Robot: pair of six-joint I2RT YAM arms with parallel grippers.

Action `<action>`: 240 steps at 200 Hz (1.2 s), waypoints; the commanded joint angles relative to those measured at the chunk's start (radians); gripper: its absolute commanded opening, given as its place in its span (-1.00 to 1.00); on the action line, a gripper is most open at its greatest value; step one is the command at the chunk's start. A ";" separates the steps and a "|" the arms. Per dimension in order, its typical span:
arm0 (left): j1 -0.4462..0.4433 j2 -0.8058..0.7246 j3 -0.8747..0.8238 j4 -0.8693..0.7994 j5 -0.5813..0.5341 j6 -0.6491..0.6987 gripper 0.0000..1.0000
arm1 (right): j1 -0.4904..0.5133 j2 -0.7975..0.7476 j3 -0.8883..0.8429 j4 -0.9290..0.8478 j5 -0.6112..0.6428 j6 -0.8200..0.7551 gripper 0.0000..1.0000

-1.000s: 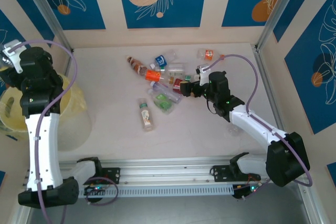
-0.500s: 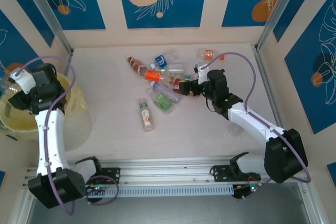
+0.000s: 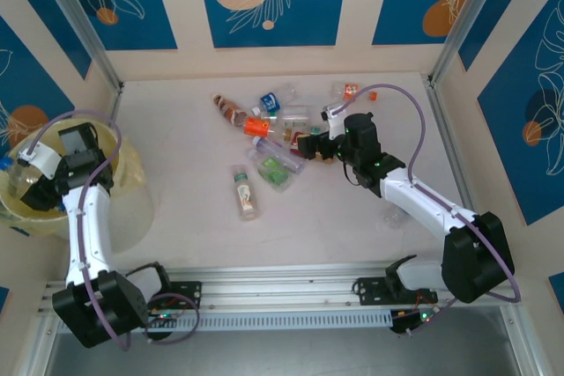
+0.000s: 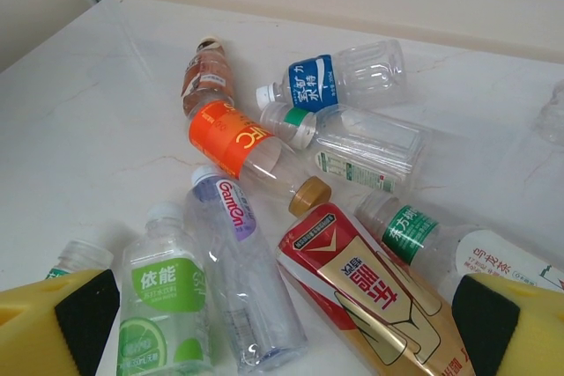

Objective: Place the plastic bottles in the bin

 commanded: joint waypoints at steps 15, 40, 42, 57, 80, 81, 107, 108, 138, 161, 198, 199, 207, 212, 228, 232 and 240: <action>0.012 -0.035 0.001 -0.009 0.004 -0.020 1.00 | 0.012 0.006 0.029 -0.008 0.006 -0.017 0.98; 0.013 -0.036 0.010 -0.002 0.039 -0.016 1.00 | 0.015 0.014 0.033 -0.010 0.008 -0.018 0.99; 0.013 -0.037 0.012 0.000 0.044 -0.015 1.00 | 0.015 0.014 0.034 -0.010 0.009 -0.018 0.99; 0.013 -0.050 0.019 0.010 0.074 -0.013 1.00 | 0.015 0.014 0.035 -0.011 0.011 -0.012 0.99; 0.013 -0.066 0.036 0.014 0.128 -0.008 1.00 | 0.015 0.015 0.032 -0.010 0.017 -0.007 0.99; 0.013 -0.066 0.037 0.014 0.131 -0.008 1.00 | 0.015 0.016 0.032 -0.009 0.017 -0.006 0.99; 0.012 -0.079 0.064 0.004 0.196 -0.007 1.00 | 0.015 0.019 0.035 -0.009 0.025 0.000 0.99; 0.013 -0.078 0.065 0.003 0.201 -0.007 1.00 | 0.015 0.019 0.035 -0.009 0.026 0.000 0.99; 0.011 -0.110 0.120 0.011 0.443 0.032 1.00 | 0.001 0.021 0.045 -0.051 0.093 0.071 0.99; 0.012 -0.146 0.173 0.015 0.611 0.042 1.00 | -0.033 0.011 0.038 -0.142 0.127 0.130 0.99; 0.000 -0.156 0.255 0.038 0.907 0.023 1.00 | -0.132 -0.050 0.004 -0.280 0.154 0.244 0.99; -0.001 -0.156 0.258 0.038 0.913 0.022 1.00 | -0.136 -0.051 0.003 -0.284 0.154 0.246 0.99; -0.008 -0.149 0.274 0.040 0.961 0.014 1.00 | -0.165 -0.065 0.002 -0.317 0.144 0.263 0.99; -0.015 -0.145 0.283 0.041 0.990 0.010 1.00 | -0.184 -0.073 0.002 -0.341 0.141 0.275 0.99; -0.046 -0.137 0.303 0.054 1.074 -0.003 1.00 | -0.242 -0.094 0.010 -0.435 0.142 0.311 0.99; -0.057 -0.136 0.303 0.062 1.094 -0.005 1.00 | -0.256 -0.100 0.012 -0.458 0.146 0.323 0.99; -0.078 -0.134 0.305 0.080 1.133 -0.014 1.00 | -0.287 -0.115 0.015 -0.512 0.159 0.349 0.98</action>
